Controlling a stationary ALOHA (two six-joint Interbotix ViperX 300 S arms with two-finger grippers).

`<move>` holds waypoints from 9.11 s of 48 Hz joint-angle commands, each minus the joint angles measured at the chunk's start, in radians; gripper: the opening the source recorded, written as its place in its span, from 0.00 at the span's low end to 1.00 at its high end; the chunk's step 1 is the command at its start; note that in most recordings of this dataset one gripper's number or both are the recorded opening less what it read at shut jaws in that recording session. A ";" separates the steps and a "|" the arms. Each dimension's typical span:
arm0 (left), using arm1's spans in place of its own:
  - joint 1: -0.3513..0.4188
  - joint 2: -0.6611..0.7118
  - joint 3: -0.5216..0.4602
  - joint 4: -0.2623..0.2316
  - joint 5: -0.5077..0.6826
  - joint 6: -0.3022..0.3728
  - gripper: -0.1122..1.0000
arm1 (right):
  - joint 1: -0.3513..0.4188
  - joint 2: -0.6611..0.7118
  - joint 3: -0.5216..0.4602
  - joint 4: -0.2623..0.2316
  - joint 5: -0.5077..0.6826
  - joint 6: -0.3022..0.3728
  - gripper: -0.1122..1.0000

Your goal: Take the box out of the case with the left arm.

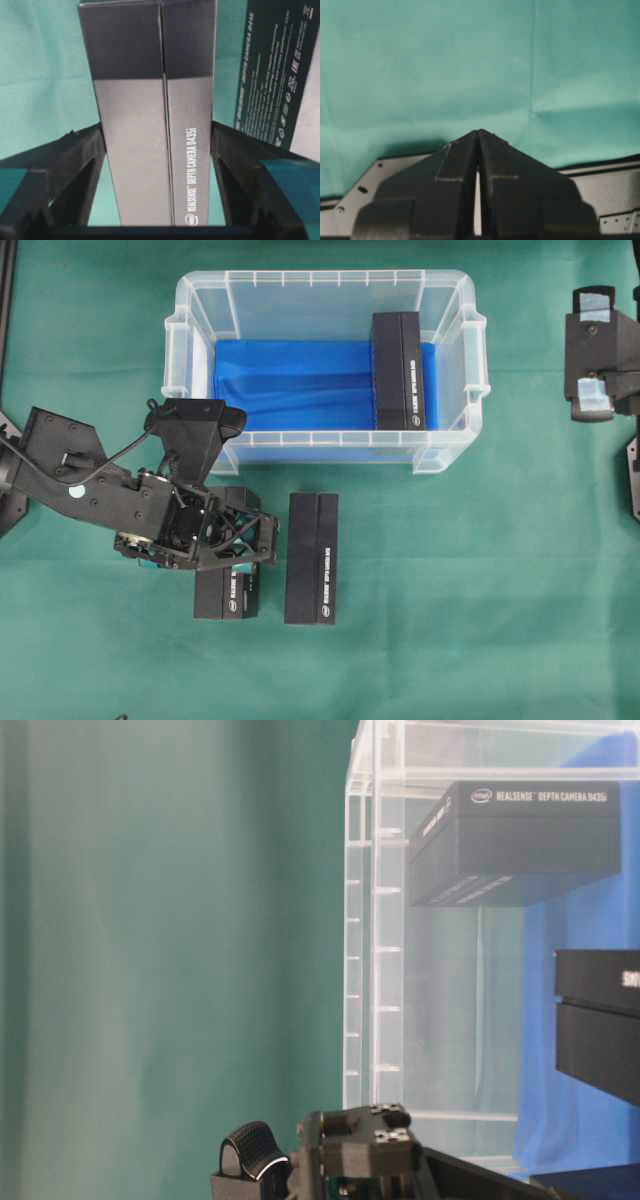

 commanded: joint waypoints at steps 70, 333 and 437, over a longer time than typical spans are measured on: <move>0.078 -0.253 -0.290 0.011 0.341 0.018 0.98 | 0.000 -0.006 -0.012 0.002 -0.005 0.000 0.10; 0.410 0.514 -1.190 -0.058 0.575 0.555 0.97 | 0.000 -0.028 0.040 0.000 0.008 -0.005 0.10; 0.449 0.502 -0.919 -0.034 0.301 0.509 0.97 | 0.000 -0.028 0.043 0.000 0.008 -0.003 0.10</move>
